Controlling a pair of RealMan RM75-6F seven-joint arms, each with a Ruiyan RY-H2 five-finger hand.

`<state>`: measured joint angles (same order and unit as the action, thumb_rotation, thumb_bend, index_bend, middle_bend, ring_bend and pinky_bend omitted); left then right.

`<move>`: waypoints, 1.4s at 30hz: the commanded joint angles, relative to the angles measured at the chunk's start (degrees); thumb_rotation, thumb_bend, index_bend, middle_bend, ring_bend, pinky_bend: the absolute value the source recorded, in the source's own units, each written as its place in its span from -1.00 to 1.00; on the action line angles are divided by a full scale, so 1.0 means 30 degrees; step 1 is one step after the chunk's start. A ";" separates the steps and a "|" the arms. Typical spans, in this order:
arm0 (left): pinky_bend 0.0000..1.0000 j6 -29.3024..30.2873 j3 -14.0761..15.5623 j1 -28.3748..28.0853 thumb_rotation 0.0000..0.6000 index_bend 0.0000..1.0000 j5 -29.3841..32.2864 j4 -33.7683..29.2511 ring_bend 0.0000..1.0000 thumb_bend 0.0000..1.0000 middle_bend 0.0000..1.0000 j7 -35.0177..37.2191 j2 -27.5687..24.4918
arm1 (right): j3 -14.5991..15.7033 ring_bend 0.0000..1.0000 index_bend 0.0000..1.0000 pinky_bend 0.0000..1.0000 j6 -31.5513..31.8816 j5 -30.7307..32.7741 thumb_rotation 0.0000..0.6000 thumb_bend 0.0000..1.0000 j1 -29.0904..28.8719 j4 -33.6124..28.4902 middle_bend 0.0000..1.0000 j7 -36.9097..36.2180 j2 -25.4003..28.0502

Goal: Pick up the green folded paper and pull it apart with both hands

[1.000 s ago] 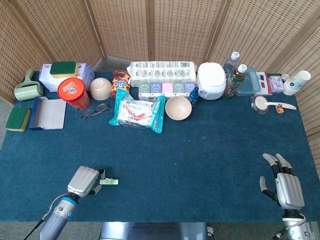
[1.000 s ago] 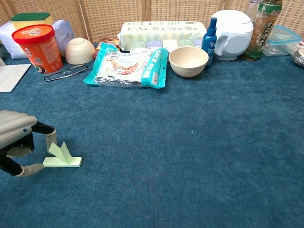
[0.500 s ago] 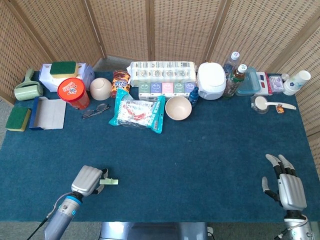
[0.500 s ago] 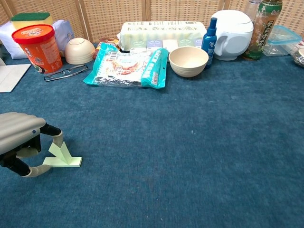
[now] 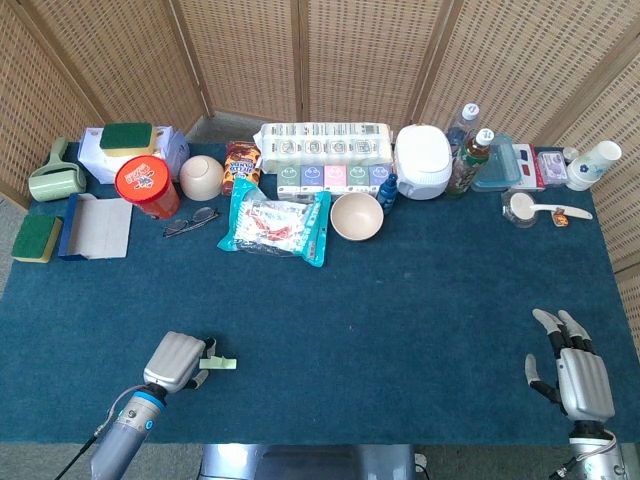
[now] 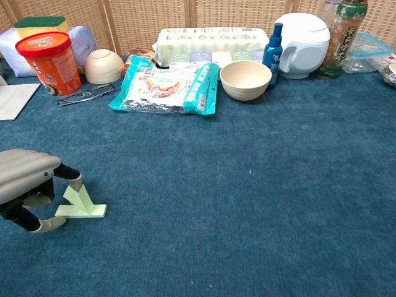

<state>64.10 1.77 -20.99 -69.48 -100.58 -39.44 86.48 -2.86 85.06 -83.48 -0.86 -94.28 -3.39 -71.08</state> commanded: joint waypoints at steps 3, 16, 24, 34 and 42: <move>1.00 0.0042 0.0050 -0.0082 1.00 -0.05 0.0152 -0.0021 1.00 -0.45 1.00 -0.0112 0.0019 | -0.0017 -0.88 -0.75 -0.77 -0.0019 0.0048 1.00 0.06 0.0013 0.0020 -0.60 -0.0030 -0.0001; 1.00 0.0205 0.0192 -0.0295 1.00 0.11 0.0696 -0.0190 1.00 -0.33 1.00 -0.0396 -0.0049 | -0.0017 -0.88 -0.74 -0.77 0.0098 -0.0018 1.00 0.06 0.0111 0.0058 -0.60 -0.0207 0.0002; 1.00 0.0549 -0.0040 -0.0446 1.00 0.24 -0.0010 -0.0126 1.00 -0.22 1.00 0.0219 -0.0399 | -0.0015 -0.88 -0.75 -0.77 0.0167 -0.0106 1.00 0.06 0.0135 -0.0009 -0.60 -0.0239 -0.0002; 1.00 -0.0549 -0.1128 -0.1509 1.00 0.28 -0.1038 -0.0834 1.00 -0.22 1.00 0.3402 -0.3343 | -0.0105 -0.85 -0.75 -0.77 -0.0204 -0.0278 1.00 0.06 -0.0169 0.0038 -0.58 -0.0739 -0.0076; 1.00 -0.2297 -0.2279 -0.3036 1.00 0.30 -0.1744 -0.1167 1.00 -0.22 1.00 0.5909 -0.5750 | -0.0261 -0.83 -0.75 -0.77 -0.0809 -0.0690 1.00 0.06 -0.0858 0.0008 -0.56 -0.1056 -0.0510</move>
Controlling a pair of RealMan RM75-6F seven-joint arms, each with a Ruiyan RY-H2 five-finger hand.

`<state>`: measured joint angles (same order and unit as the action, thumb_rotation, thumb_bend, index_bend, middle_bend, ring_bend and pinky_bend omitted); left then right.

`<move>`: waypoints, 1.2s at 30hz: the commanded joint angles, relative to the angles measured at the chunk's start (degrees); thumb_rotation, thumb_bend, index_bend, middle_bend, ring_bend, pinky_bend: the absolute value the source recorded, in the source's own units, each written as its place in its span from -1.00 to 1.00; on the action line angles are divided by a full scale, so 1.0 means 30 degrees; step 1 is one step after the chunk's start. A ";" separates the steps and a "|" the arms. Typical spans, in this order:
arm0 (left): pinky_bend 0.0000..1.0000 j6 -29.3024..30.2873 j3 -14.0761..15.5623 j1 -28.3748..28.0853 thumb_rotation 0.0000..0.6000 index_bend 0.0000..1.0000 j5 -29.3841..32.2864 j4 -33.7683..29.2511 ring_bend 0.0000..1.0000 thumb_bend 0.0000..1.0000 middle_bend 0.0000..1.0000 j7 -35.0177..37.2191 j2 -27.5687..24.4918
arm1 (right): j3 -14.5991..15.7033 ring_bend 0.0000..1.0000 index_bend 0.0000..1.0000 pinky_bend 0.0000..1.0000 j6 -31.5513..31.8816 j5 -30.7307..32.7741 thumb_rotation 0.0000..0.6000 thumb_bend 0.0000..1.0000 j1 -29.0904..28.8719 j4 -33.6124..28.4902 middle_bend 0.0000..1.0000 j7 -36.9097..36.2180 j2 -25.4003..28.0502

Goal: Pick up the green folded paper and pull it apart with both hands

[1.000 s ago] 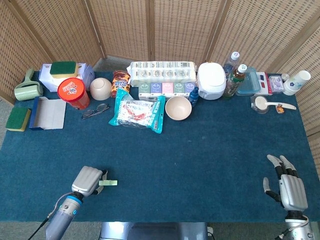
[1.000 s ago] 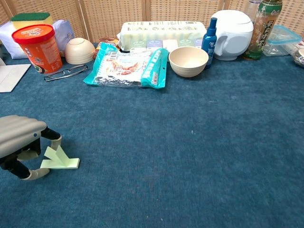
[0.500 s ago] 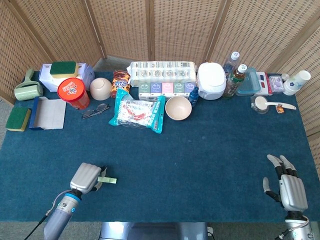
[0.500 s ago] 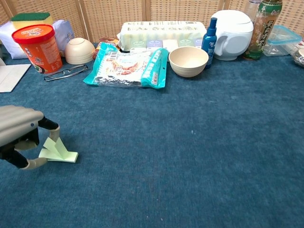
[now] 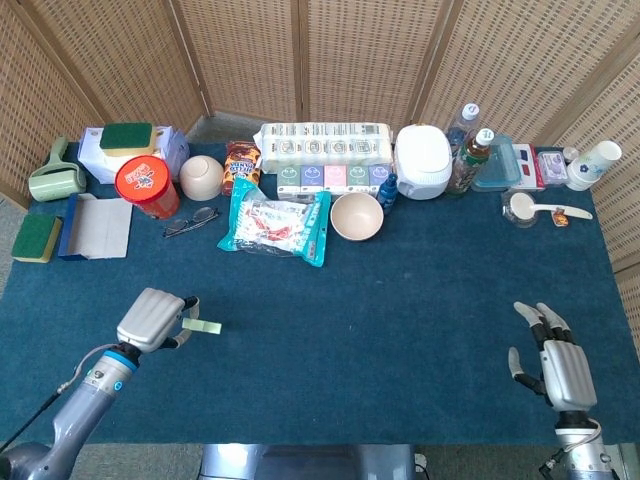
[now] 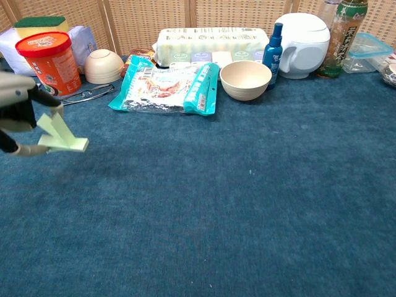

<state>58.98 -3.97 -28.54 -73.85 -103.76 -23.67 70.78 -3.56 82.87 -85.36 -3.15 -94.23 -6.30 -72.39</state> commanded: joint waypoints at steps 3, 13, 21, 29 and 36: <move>1.00 -0.1365 -0.0718 -0.1278 1.00 0.30 -0.0763 0.0028 1.00 -0.22 1.00 0.1129 -0.1070 | -0.0036 -0.83 -0.75 -0.77 -0.0316 -0.0293 1.00 0.06 -0.0359 -0.0097 -0.56 -0.0381 -0.0237; 1.00 -0.3641 -0.1339 -0.3538 1.00 0.30 -0.2377 0.0898 1.00 -0.22 1.00 0.3772 -0.1730 | 0.0002 -0.81 -0.75 -0.75 -0.0873 -0.0799 1.00 0.06 -0.1048 -0.0350 -0.57 -0.1813 -0.0971; 1.00 -0.4686 -0.1496 -0.4942 1.00 0.30 -0.3531 0.1858 1.00 -0.22 1.00 0.5151 -0.1463 | 0.0019 -0.80 -0.75 -0.74 -0.1428 -0.1207 1.00 0.06 -0.1678 -0.0525 -0.56 -0.3193 -0.1405; 1.00 -0.6150 -0.1959 -0.6947 1.00 0.30 -0.4355 0.2580 1.00 -0.22 1.00 0.5609 -0.1475 | -0.0136 -0.59 -0.75 -0.40 -0.2354 -0.1619 1.00 0.06 -0.2745 -0.0366 -0.40 -0.4835 -0.2241; 1.00 -0.7194 -0.2366 -0.8540 1.00 0.30 -0.4495 0.2886 1.00 -0.22 1.00 0.6073 -0.1327 | -0.0705 -0.21 -0.70 -0.06 -0.3410 -0.1394 1.00 0.06 -0.3986 0.0021 -0.11 -0.6973 -0.3365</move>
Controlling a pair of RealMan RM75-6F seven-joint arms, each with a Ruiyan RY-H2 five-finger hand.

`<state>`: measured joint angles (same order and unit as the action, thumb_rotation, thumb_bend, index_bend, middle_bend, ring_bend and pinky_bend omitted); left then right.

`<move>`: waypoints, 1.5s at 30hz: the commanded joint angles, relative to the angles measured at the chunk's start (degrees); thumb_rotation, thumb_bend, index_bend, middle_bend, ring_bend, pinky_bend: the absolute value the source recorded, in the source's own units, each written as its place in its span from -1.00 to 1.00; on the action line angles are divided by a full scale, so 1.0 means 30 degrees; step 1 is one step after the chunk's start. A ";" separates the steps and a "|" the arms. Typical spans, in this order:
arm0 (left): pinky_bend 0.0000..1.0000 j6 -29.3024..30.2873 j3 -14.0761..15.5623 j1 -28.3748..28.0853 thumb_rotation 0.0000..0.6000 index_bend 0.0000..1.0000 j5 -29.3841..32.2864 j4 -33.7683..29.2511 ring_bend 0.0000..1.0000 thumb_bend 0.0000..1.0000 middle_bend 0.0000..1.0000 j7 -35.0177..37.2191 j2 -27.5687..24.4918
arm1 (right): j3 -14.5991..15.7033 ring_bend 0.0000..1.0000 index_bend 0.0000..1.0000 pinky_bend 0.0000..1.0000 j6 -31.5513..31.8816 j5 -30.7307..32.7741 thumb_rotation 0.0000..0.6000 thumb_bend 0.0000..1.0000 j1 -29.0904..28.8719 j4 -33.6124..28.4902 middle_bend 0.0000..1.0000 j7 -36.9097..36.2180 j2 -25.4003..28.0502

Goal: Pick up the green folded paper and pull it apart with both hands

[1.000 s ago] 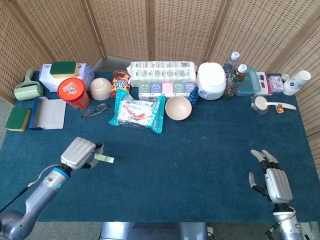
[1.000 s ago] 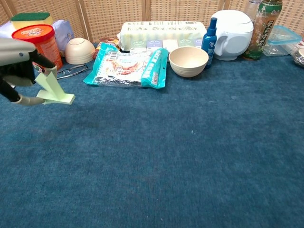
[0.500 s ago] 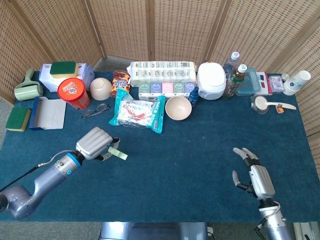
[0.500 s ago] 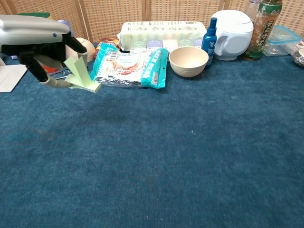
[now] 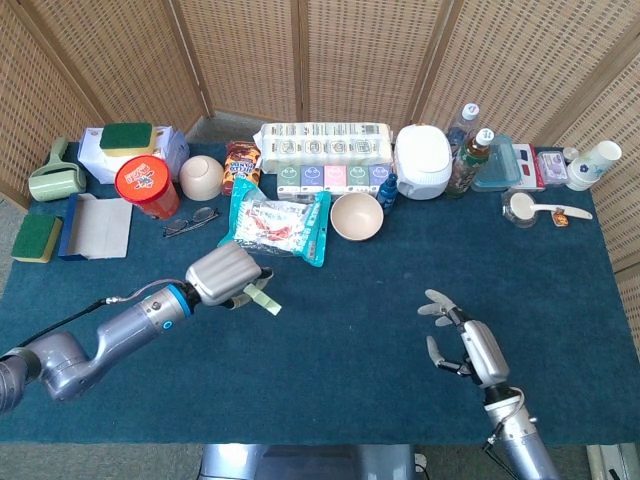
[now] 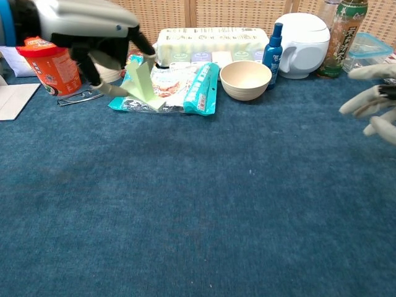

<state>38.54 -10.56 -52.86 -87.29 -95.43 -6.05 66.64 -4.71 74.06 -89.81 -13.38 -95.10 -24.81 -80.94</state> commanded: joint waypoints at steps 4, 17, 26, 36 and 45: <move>1.00 -0.0730 -0.0188 -0.1006 1.00 0.30 0.0058 0.0108 1.00 -0.22 1.00 0.0318 -0.0005 | -0.0556 0.32 -0.66 0.36 -0.0451 -0.0002 1.00 0.06 -0.0999 0.0481 0.29 -0.1096 -0.0892; 1.00 -0.1604 -0.0203 -0.2372 1.00 0.30 0.0665 0.0035 1.00 -0.22 1.00 0.0573 -0.0467 | -0.0963 1.00 -0.34 1.00 -0.0503 0.0065 1.00 -0.16 -0.2077 0.1045 1.00 -0.1875 -0.1809; 1.00 -0.1774 0.0056 -0.2873 1.00 0.30 0.0972 0.0213 1.00 -0.22 1.00 0.0344 0.0054 | -0.1229 1.00 -0.21 1.00 -0.0550 0.0518 1.00 -0.17 -0.2564 0.1129 1.00 -0.0947 -0.2726; 1.00 -0.1939 0.0379 -0.3405 1.00 0.30 0.1446 0.0261 1.00 -0.22 1.00 -0.0215 0.0899 | -0.1419 1.00 -0.43 1.00 -0.1653 0.1169 1.00 -0.30 -0.3429 0.1002 1.00 -0.1148 -0.3105; 1.00 -0.1872 0.0528 -0.3720 1.00 0.30 0.1886 0.0341 1.00 -0.22 1.00 -0.0782 0.1227 | -0.1284 1.00 -0.51 1.00 -0.2370 0.1323 1.00 -0.30 -0.3900 0.0859 1.00 -0.2124 -0.2757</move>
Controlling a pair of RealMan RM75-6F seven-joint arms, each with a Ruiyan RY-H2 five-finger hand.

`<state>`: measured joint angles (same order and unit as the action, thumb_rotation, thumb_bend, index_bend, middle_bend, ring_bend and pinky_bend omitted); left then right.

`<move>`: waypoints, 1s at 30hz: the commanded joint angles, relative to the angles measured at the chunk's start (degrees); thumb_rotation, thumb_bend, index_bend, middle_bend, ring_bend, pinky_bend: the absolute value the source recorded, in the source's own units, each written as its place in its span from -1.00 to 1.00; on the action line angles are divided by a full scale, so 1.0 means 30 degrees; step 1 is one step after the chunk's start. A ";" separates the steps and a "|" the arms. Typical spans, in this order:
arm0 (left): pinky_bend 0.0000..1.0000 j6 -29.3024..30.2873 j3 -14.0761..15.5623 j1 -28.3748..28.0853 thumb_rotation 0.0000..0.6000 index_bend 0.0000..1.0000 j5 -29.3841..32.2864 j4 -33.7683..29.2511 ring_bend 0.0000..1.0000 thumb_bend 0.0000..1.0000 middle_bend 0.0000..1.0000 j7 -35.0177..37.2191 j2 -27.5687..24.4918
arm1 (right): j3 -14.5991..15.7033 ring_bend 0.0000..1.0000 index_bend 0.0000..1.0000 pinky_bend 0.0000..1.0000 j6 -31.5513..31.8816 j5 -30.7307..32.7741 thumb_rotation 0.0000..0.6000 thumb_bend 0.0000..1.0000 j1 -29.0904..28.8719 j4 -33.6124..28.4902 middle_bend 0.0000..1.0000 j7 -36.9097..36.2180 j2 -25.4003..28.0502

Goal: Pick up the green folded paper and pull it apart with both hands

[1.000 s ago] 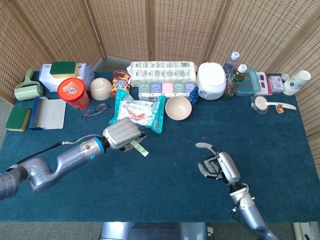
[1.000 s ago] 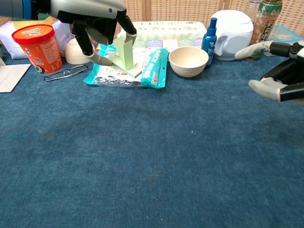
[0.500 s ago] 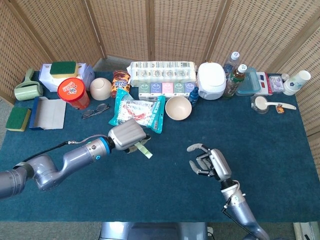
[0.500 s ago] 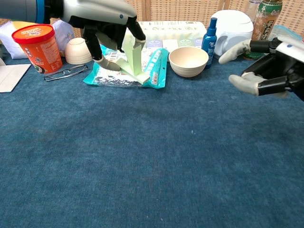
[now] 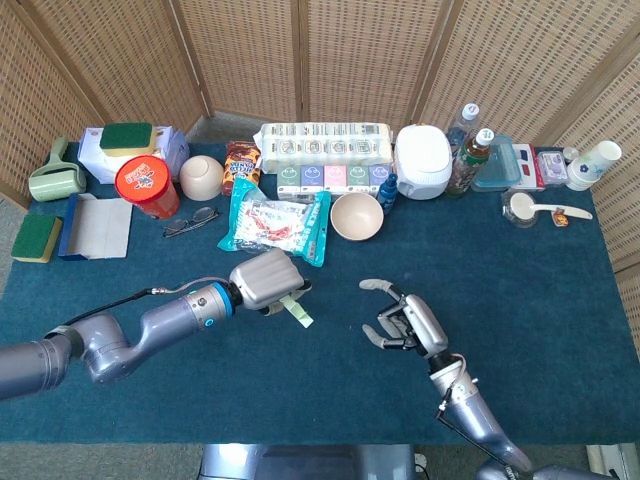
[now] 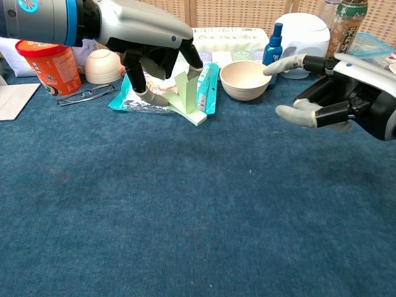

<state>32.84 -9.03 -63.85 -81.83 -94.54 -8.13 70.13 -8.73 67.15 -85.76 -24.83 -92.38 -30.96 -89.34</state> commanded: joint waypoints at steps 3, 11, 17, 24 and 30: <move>1.00 0.0119 0.0041 -0.0153 1.00 0.30 0.0181 0.0091 1.00 -0.22 1.00 -0.0301 0.0177 | 0.0152 1.00 -0.46 1.00 -0.0163 -0.0082 1.00 -0.30 -0.0207 -0.0145 1.00 -0.0085 0.0046; 1.00 0.0324 0.0180 -0.0271 1.00 0.30 0.0392 0.0138 1.00 -0.22 1.00 -0.0557 0.0344 | 0.0266 1.00 -0.25 1.00 -0.0087 -0.0029 1.00 -0.22 -0.0335 -0.0229 1.00 0.0147 -0.0063; 1.00 0.0393 0.0239 -0.0370 1.00 0.30 0.0469 0.0134 1.00 -0.22 1.00 -0.0577 0.0415 | 0.0297 1.00 -0.30 1.00 -0.0148 -0.0044 1.00 -0.22 -0.0505 -0.0492 1.00 0.0170 -0.0155; 1.00 0.0558 0.0332 -0.0435 1.00 0.30 0.0452 0.0025 1.00 -0.22 1.00 -0.0532 0.0517 | 0.0439 1.00 -0.35 1.00 -0.0703 -0.0022 1.00 -0.22 -0.0920 -0.0829 1.00 0.0557 -0.0191; 1.00 0.0692 0.0429 -0.0446 1.00 0.30 0.0440 -0.0010 1.00 -0.22 1.00 -0.0512 0.0596 | 0.0403 1.00 -0.37 1.00 -0.0980 0.0175 1.00 -0.22 -0.1178 -0.0959 1.00 0.0817 -0.0323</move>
<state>34.91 -7.74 -65.18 -80.52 -94.56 -9.67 71.92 -7.51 64.25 -85.26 -28.34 -95.24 -28.55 -90.28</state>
